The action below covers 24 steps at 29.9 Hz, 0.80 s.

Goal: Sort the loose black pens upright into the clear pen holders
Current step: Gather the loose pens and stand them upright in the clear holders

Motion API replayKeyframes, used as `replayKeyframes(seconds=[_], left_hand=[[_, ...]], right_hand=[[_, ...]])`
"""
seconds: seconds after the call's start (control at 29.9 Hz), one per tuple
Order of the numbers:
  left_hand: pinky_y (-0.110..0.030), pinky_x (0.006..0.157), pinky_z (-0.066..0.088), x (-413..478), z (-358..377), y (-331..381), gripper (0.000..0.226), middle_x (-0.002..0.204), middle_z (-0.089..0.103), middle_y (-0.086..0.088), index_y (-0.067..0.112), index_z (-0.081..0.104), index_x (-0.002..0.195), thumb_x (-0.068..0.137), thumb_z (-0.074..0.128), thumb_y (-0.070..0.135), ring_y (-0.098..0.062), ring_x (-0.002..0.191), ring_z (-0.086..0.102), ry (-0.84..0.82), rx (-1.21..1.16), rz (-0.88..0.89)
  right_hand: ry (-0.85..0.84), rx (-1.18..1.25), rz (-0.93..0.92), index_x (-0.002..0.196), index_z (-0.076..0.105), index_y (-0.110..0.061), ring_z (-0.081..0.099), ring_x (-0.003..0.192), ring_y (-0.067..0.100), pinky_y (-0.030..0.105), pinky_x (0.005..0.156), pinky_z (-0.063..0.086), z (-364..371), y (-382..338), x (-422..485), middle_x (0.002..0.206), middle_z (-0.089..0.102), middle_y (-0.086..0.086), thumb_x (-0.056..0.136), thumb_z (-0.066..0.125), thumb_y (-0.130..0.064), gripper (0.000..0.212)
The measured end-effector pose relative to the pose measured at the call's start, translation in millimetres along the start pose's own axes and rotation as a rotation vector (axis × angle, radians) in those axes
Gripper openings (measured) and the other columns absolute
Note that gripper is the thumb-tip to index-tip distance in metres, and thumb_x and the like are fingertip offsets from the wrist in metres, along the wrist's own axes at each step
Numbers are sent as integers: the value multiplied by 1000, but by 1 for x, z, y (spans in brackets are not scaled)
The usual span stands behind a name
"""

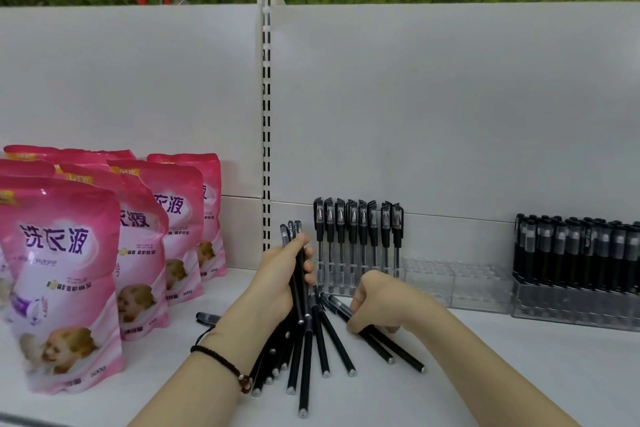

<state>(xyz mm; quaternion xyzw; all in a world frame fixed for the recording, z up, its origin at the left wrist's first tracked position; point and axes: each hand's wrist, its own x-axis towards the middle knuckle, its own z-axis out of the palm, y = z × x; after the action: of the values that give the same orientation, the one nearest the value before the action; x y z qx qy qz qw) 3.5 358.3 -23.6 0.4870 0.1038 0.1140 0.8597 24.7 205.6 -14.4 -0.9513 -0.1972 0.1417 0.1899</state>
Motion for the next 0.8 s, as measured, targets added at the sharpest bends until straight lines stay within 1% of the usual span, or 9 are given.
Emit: replayKeyframes(seconds=[0.1, 0.2, 0.27, 0.37, 0.47, 0.54, 0.6, 0.7, 0.8], left_hand=[[-19, 34, 34, -1, 1, 0, 14, 57, 52, 0, 9, 57, 89, 99, 53, 19, -9, 39, 41, -10, 0, -2], [-19, 36, 38, -2, 1, 0, 16, 58, 53, 0, 9, 57, 88, 99, 53, 20, -10, 43, 46, -13, 9, -1], [-20, 39, 43, -1, 0, -1, 19, 59, 55, -1, 9, 58, 87, 99, 52, 22, -12, 47, 51, -10, 7, -8], [-23, 43, 49, 0, 0, -1, 21, 64, 58, -3, 9, 58, 86, 100, 52, 25, -14, 54, 58, -5, -6, -22], [-24, 47, 51, 1, 0, -1, 21, 67, 60, -3, 10, 58, 86, 99, 52, 26, -15, 59, 60, 2, -9, -25], [-26, 52, 51, 0, 0, -2, 20, 71, 61, -3, 11, 58, 88, 99, 52, 26, -15, 61, 61, -7, 14, -19], [-30, 60, 52, -3, 1, -3, 19, 77, 66, -4, 11, 59, 90, 99, 52, 25, -17, 69, 64, -55, 30, -43], [-38, 63, 56, -12, 6, -3, 23, 84, 70, -10, 8, 60, 97, 101, 47, 26, -24, 76, 70, -251, 52, -139], [-46, 75, 59, -19, 9, -2, 35, 78, 66, -14, 2, 64, 104, 103, 40, 28, -29, 75, 69, -404, 113, -174]], right_hand=[[44, -16, -11, 84, 57, -11, 46, 51, 13, 24, 48, 40, -1, 1, 0, 64, 51, 1, 78, 76, -20, 22], [74, 31, -10, 78, 62, -9, 45, 44, 12, 22, 44, 40, -1, 4, 1, 58, 54, 3, 78, 73, -14, 12], [116, 130, -16, 73, 62, -7, 44, 43, 13, 21, 41, 37, -3, 5, 1, 57, 53, 5, 78, 70, -10, 10], [175, 295, -41, 76, 67, -4, 48, 49, 15, 20, 40, 35, -9, 6, -1, 57, 55, 5, 79, 73, -12, 10], [207, 380, -76, 74, 67, -6, 48, 50, 13, 21, 41, 35, -11, 6, -3, 57, 56, 4, 80, 75, -16, 15], [255, 500, -121, 77, 68, -3, 46, 47, 12, 21, 42, 35, -12, 6, -2, 56, 55, 5, 82, 75, -16, 16], [297, 709, -180, 85, 70, 0, 46, 45, 11, 21, 42, 35, -13, 6, -2, 58, 56, 6, 84, 74, -17, 17], [251, 1004, -276, 89, 72, -2, 51, 48, 9, 19, 43, 37, -12, 1, -4, 66, 60, 8, 86, 70, -14, 13], [259, 1046, -304, 84, 69, -3, 51, 48, 10, 19, 42, 38, -9, -5, -4, 62, 59, 7, 88, 68, -11, 9]])
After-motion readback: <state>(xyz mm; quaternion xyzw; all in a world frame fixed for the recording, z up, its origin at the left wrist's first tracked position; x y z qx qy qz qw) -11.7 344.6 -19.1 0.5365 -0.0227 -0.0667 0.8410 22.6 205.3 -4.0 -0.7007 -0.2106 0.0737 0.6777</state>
